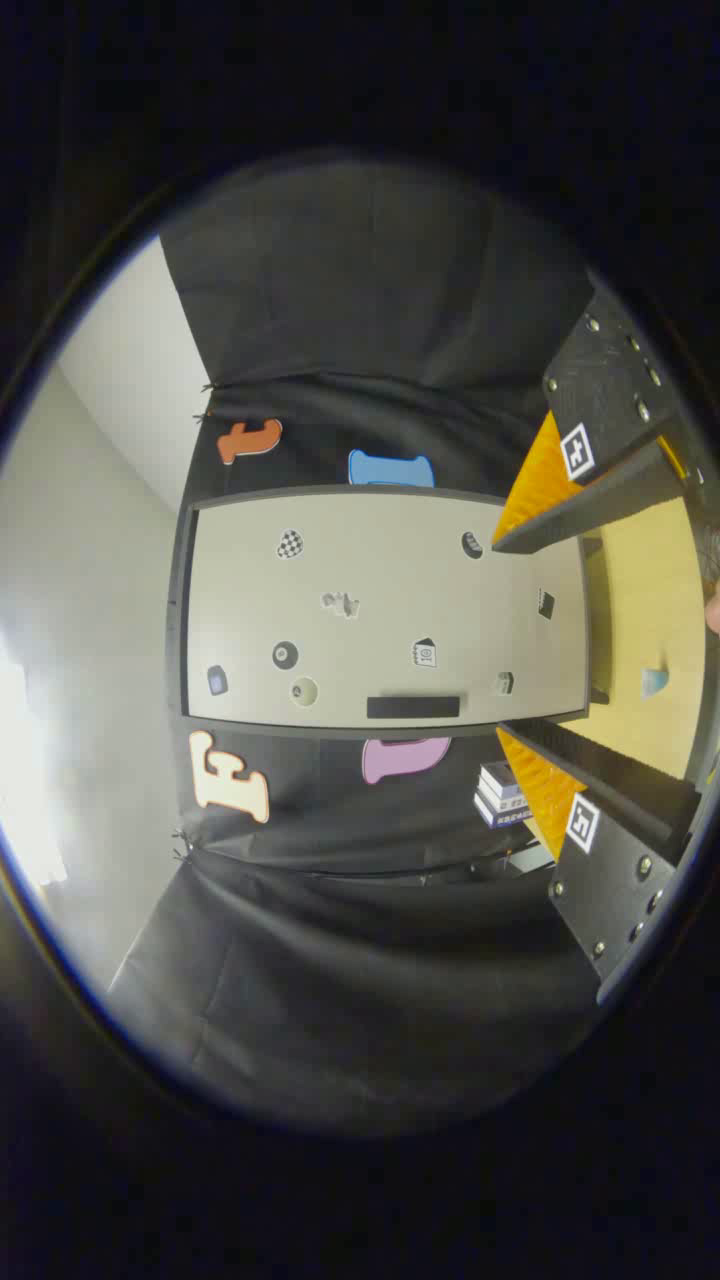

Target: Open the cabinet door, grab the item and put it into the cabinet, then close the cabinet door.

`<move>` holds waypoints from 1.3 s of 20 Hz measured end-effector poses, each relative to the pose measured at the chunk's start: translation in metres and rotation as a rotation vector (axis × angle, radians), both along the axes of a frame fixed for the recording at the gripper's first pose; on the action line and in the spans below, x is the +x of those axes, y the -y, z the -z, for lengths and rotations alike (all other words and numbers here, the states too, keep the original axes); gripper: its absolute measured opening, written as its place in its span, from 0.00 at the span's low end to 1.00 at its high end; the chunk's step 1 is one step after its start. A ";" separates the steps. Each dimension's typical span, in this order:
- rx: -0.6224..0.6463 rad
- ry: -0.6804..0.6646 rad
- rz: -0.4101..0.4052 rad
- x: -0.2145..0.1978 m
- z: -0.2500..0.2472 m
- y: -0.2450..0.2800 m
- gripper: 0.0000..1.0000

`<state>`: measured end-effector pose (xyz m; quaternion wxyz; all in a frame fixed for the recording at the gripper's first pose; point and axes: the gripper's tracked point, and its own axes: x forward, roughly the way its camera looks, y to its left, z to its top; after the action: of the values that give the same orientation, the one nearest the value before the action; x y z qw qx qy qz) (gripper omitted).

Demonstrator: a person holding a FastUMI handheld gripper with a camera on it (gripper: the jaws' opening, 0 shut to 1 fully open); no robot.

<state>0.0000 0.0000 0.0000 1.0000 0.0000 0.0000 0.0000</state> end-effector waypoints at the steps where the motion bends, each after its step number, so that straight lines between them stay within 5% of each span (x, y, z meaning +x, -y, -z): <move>1: -0.002 -0.004 0.003 -0.001 0.002 0.001 0.98; 26: 0.001 -0.018 0.007 0.027 0.005 -0.002 0.98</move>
<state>0.0267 0.0024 -0.0049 1.0000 0.0007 0.0088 -0.0036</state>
